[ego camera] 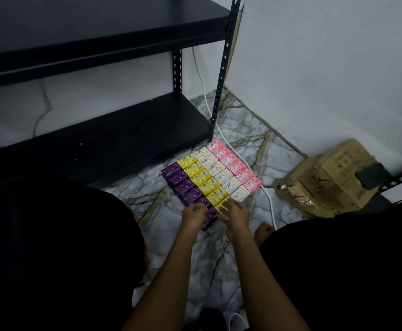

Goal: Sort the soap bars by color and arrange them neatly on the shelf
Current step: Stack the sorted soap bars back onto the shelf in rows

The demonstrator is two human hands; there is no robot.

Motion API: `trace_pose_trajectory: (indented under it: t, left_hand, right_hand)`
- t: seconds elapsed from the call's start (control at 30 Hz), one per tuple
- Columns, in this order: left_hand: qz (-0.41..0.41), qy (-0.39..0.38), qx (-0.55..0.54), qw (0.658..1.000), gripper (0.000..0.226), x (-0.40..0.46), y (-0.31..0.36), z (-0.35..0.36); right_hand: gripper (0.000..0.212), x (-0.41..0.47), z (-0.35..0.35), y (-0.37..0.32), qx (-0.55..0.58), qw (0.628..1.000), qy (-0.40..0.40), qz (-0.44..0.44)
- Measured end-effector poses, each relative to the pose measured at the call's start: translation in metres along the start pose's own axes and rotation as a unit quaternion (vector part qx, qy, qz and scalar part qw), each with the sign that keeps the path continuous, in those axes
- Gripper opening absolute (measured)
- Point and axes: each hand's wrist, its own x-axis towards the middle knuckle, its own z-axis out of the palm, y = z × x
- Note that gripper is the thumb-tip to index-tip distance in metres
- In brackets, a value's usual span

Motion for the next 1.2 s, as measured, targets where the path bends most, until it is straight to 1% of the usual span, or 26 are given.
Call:
trace_pose_trajectory:
  t: [0.1,0.17,0.23,0.3,0.43,0.5,0.57,0.6,0.67,0.73,0.8,0.9,1.0,1.1,1.13,1.2]
  left_hand:
    - [-0.021,0.012,-0.008,1.0,0.016,0.012,-0.02,0.016]
    - [-0.038,0.026,-0.019,0.999,0.012,0.02,-0.032,0.024]
    - [-0.055,0.039,-0.026,0.997,0.011,0.025,-0.042,0.03]
    - [-0.068,0.059,-0.021,0.996,0.02,0.037,-0.054,0.034]
    - [-0.086,0.109,0.001,0.99,0.06,0.1,-0.107,0.041]
    - [-0.093,0.127,-0.001,0.988,0.067,0.117,-0.116,0.039]
    - [-0.105,0.123,-0.031,0.986,0.072,0.119,-0.109,0.039]
    - [-0.119,0.123,-0.054,0.984,0.073,0.116,-0.102,0.04]
    - [-0.146,0.119,-0.09,0.978,0.064,0.116,-0.094,0.043]
    - [-0.175,0.122,-0.123,0.969,0.054,0.124,-0.097,0.045]
    - [-0.203,0.125,-0.137,0.961,0.055,0.125,-0.094,0.046]
    - [-0.222,0.13,-0.146,0.955,0.053,0.128,-0.095,0.048]
    - [-0.225,0.131,-0.155,0.953,0.048,0.123,-0.087,0.048]
    - [-0.221,0.128,-0.156,0.954,0.038,0.123,-0.087,0.049]
    - [-0.214,0.126,-0.158,0.956,0.039,0.124,-0.09,0.05]
    - [-0.197,0.118,-0.166,0.959,0.049,0.125,-0.092,0.05]
  right_hand:
    - [0.014,0.018,-0.01,0.014,-0.01,1.0,0.007,0.008]
    - [0.021,0.032,-0.015,0.021,-0.016,1.0,0.014,0.019]
    - [0.02,0.047,-0.017,0.026,-0.025,0.999,0.033,0.034]
    - [0.014,0.064,-0.019,0.03,-0.033,0.997,0.05,0.045]
    - [0.014,0.096,-0.022,0.039,-0.039,0.994,0.076,0.068]
    - [0.013,0.112,-0.024,0.045,-0.058,0.991,0.095,0.08]
    - [0.006,0.126,-0.024,0.052,-0.072,0.987,0.105,0.099]
    - [0.008,0.132,-0.023,0.056,-0.08,0.985,0.108,0.108]
    - [0.018,0.143,-0.02,0.062,-0.09,0.983,0.103,0.118]
    - [0.022,0.153,-0.015,0.067,-0.093,0.982,0.098,0.132]
    - [0.022,0.159,-0.01,0.067,-0.086,0.981,0.097,0.143]
    - [0.021,0.163,-0.006,0.068,-0.09,0.981,0.094,0.142]
    - [0.029,0.165,-0.007,0.071,-0.093,0.979,0.099,0.154]
    - [0.042,0.171,-0.008,0.078,-0.072,0.977,0.102,0.174]
    - [0.049,0.174,-0.009,0.081,-0.068,0.977,0.1,0.174]
    - [0.062,0.177,-0.01,0.084,-0.062,0.978,0.097,0.175]
